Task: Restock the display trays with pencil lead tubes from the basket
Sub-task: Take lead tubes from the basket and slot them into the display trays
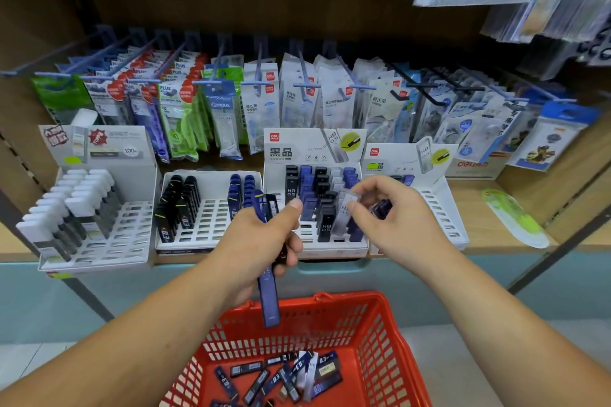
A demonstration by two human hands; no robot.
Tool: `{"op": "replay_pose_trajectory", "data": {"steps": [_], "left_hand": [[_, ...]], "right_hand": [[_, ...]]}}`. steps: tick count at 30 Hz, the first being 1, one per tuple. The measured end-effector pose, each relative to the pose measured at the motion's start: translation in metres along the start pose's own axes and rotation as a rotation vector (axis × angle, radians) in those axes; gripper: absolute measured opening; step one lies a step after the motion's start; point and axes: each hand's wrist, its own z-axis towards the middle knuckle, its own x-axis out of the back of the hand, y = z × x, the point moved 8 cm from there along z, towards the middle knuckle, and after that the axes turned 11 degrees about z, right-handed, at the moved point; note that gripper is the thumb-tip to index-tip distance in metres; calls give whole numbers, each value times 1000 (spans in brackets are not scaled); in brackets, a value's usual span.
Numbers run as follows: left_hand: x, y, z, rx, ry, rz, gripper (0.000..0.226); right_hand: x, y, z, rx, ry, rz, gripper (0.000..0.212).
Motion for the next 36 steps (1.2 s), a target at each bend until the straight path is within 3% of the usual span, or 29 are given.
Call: {"op": "replay_pose_trajectory", "data": {"steps": [14,23,27,29,31,33,36], "left_hand": [[13,3,-1,-18,150,-221,36],[22,6,1,-24,190,-313,34],[24,7,2,-25,213,-353,31],[25,8,2,-27,225,-382,30],[25,10,3,-28,234,-399,32],[25,11,3,-29,247,-423,32],[24,11,2,-8,264,-435,34]], "right_hand": [[-5,26,3,-55,0,-359,18],[-11,32,1,-105,-30,-450,10],[-18,20,2,-80,-58,-618,30],[-16,1,2,-23,17,-521,24],[-23,-13,-2,-48,14,-241,11],[-49,-19,-14,-149,-161,-40,15],[-82,-19,-36,-297,-381,25,21]]}}
